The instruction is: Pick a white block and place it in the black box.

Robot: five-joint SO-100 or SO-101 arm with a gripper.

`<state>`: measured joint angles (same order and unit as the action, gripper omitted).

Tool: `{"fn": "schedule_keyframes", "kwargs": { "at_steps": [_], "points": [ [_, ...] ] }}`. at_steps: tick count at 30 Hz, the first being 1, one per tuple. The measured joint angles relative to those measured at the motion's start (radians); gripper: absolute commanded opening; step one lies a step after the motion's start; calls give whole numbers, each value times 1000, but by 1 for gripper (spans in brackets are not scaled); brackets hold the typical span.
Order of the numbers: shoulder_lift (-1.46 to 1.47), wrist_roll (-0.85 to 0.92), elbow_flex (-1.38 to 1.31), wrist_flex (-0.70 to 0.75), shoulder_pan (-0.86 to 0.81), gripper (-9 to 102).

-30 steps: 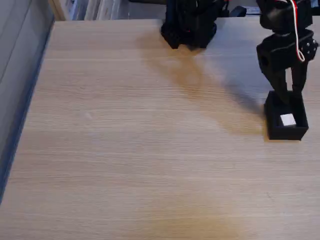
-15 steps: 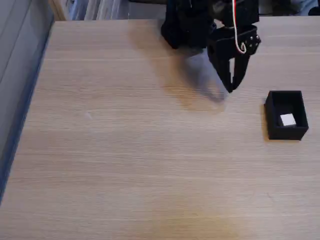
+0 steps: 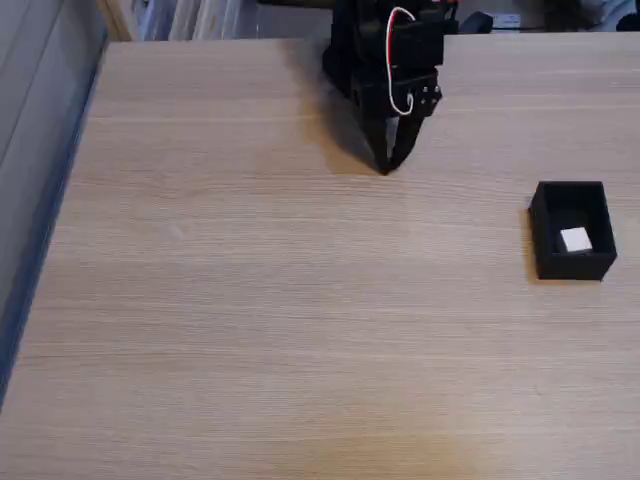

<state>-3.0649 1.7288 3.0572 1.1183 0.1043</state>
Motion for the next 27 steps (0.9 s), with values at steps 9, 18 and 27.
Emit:
{"fn": "schedule_keyframes", "kwargs": {
  "at_steps": [9,18,27],
  "points": [
    [-175,-103,34,164,-6,0],
    [-258,-155,35,219,-5,0],
    [-261,-146,35,225,-5,0]
  ]
}}
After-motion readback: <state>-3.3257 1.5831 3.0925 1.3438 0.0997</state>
